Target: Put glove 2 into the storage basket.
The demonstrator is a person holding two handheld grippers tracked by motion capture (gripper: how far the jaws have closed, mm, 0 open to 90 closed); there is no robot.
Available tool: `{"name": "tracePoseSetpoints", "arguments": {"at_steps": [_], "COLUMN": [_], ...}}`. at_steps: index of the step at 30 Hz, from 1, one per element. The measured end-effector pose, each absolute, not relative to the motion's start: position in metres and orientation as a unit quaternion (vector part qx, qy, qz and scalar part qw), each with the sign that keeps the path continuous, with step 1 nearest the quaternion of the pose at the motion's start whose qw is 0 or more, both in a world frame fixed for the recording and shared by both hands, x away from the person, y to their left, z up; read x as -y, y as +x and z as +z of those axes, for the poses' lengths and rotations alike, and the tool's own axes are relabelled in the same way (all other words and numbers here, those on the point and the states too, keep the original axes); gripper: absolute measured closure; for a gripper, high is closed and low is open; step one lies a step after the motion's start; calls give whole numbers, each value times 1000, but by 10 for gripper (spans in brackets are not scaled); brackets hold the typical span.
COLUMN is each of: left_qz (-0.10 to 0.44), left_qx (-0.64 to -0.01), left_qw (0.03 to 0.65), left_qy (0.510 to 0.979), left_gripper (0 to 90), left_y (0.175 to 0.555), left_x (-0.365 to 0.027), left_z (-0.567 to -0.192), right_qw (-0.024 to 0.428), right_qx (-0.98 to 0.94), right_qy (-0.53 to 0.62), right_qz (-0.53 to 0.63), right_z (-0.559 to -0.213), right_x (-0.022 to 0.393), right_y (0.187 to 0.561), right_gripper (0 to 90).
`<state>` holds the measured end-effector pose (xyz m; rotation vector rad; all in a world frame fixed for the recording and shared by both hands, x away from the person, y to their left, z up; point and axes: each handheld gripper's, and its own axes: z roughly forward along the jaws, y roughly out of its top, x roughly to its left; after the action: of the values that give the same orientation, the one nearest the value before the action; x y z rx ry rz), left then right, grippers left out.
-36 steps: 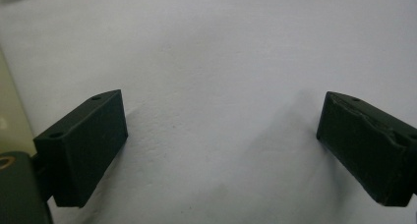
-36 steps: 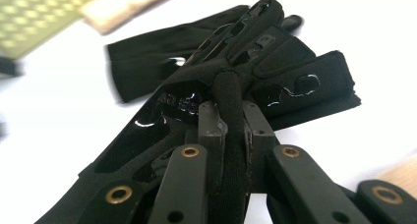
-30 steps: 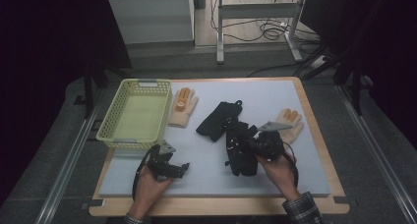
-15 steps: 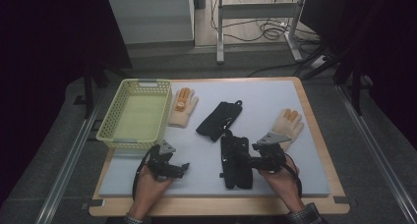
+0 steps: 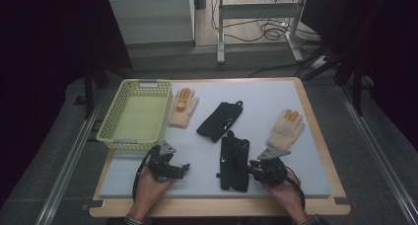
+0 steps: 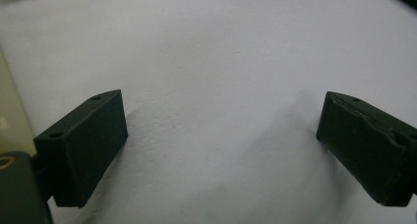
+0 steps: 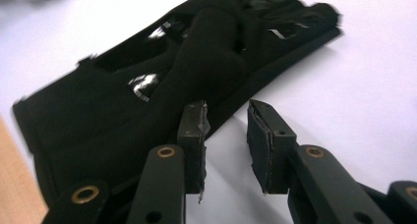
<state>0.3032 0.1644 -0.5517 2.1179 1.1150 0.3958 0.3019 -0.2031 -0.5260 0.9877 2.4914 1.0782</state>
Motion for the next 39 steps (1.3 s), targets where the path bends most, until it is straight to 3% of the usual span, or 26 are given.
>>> {"name": "tracePoseSetpoints", "arguments": {"at_steps": [10, 21, 32, 36, 39], "left_qz": [153, 152, 153, 153, 152], "left_qx": [-431, -431, -430, -430, -431], "left_qw": [350, 350, 350, 350, 350], "left_qy": [818, 818, 818, 818, 818], "left_gripper": [52, 52, 52, 51, 51], "left_y": [303, 303, 303, 303, 303], "left_x": [-164, -165, -165, -165, -164], "left_z": [-552, -552, -552, -552, -552], "right_qw": [144, 140, 152, 148, 179], "right_qx": [-838, -840, -842, -854, -853], "right_qy": [349, 343, 344, 342, 338], "right_qz": [394, 397, 388, 364, 355], "right_z": [-504, -494, -515, -526, -529], "right_x": [207, 165, 131, 123, 118], "right_y": [332, 403, 455, 464, 463], "right_gripper": [624, 716, 486, 503, 647]}}
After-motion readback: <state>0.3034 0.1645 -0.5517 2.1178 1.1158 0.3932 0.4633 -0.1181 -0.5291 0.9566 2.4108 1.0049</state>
